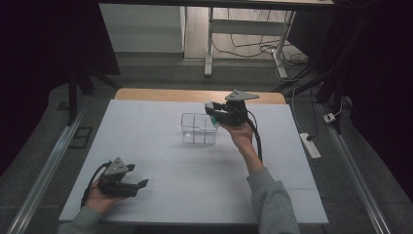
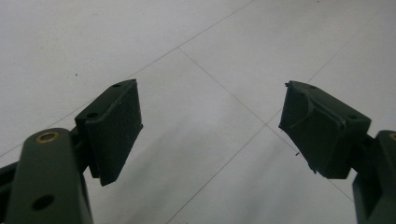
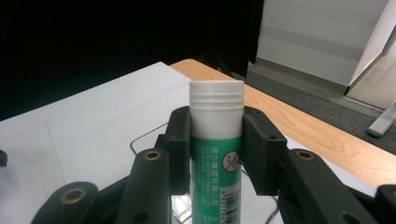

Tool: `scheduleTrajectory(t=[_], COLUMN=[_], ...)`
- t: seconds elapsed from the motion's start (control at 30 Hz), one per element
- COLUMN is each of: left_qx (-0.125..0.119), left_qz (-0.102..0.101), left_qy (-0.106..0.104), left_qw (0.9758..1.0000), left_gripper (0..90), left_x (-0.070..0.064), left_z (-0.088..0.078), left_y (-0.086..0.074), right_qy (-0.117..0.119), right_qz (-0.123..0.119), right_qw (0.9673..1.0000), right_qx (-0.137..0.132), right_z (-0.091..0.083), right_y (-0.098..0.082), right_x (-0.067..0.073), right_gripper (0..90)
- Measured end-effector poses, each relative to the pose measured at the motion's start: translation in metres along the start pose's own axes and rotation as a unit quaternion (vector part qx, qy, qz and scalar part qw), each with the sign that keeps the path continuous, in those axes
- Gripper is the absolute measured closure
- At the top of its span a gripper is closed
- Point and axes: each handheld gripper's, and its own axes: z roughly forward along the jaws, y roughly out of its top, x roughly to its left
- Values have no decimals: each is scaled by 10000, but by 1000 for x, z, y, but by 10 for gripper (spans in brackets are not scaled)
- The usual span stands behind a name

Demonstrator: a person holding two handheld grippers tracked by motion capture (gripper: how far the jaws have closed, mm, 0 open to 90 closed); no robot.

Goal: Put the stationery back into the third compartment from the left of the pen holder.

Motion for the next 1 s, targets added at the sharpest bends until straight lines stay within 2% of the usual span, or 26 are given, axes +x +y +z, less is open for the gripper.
scheduleTrajectory(t=[0.23, 0.5, 0.53, 0.57, 0.6, 0.63, 0.67, 0.83, 1.0], left_qx=[-2, 2, 5, 7, 7, 9, 14, 27, 28], left_qz=[7, -1, 3, 3, 1, 3, 9, 22, 26], left_qy=[4, -6, -6, -6, -6, -4, -5, -10, -10], left_qw=[10000, 10000, 10000, 10000, 10000, 10000, 10000, 10000, 10000], left_gripper=[202, 203, 203, 203, 203, 203, 203, 203, 203], left_x=[0, 0, 0, 0, 0, 0, 0, 0, 0], left_z=[0, 0, 0, 0, 0, 0, 0, 1, 1], left_y=[0, 0, 0, 0, 0, 0, 0, 0, 0], right_qy=[13, 24, 33, 54, 31, -52, -104, -48, -16], right_qz=[78, 104, 106, 131, 174, 181, 163, 146, 189], right_qw=[10000, 9999, 9999, 9999, 9998, 9998, 9998, 9995, 9993], right_qx=[-40, -14, -30, -45, -54, -33, 1, 271, 332], right_z=[11, 14, 14, 13, 13, 13, 13, 10, 5], right_y=[-2, -3, -4, -4, -4, -4, -4, -5, -6], right_x=[1, -1, -1, -1, -1, -1, 0, 1, -1], right_gripper=[644, 635, 608, 542, 462, 430, 429, 409, 406])
